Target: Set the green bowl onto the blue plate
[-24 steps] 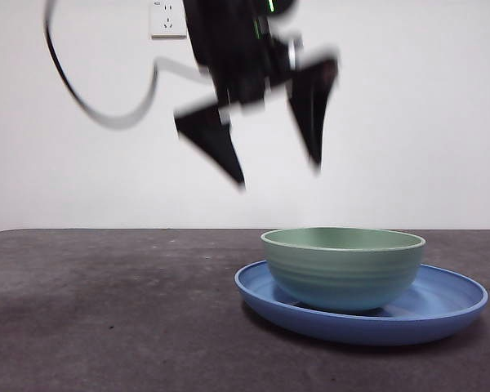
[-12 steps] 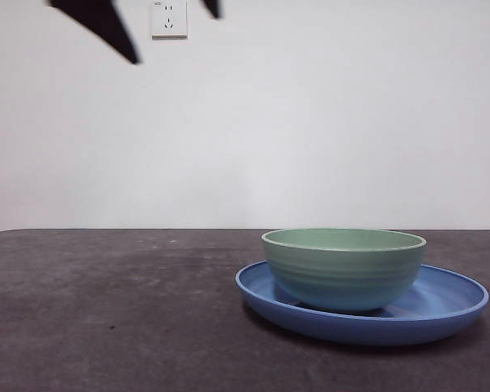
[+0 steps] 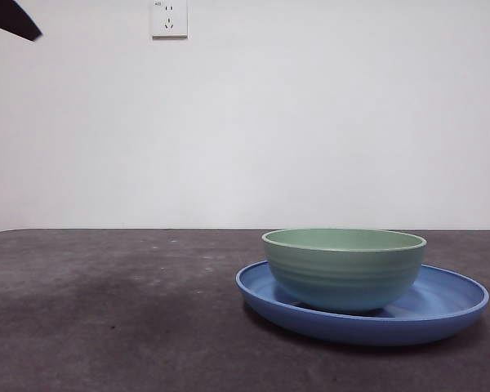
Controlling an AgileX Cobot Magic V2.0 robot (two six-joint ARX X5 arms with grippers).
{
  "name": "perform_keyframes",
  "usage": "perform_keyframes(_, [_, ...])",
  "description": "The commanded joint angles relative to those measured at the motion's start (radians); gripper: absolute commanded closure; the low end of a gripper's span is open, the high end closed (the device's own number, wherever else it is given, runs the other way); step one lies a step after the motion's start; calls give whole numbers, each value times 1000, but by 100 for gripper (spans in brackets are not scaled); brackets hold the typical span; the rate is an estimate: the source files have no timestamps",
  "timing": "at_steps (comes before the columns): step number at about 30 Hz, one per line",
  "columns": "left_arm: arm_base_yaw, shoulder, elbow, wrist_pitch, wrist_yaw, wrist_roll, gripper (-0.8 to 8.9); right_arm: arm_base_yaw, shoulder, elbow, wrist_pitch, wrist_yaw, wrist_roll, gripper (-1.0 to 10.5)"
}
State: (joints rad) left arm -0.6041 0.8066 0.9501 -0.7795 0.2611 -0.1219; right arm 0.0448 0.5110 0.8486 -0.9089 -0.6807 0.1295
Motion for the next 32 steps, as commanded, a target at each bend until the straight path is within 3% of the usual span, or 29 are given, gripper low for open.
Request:
perform_keyframes(1, [-5,-89,-69,9,100,37,251,2,3,19,6,0,-10,398])
perform_keyframes(5, [-5,-227,-131,-18,190,43,251,2,3,19,6,0,-10,398])
perform_keyframes(15, [-5,-399,-134,-217,188,43,252,2,3,19,5,0,-10,398])
perform_keyframes(25, [-5,-424,-134,-216,188,44,251,2,3,19,2,0,3,398])
perform_keyframes(32, [-5,-424,-134,-216,188,43,251,2,60,19,-11,31,84,399])
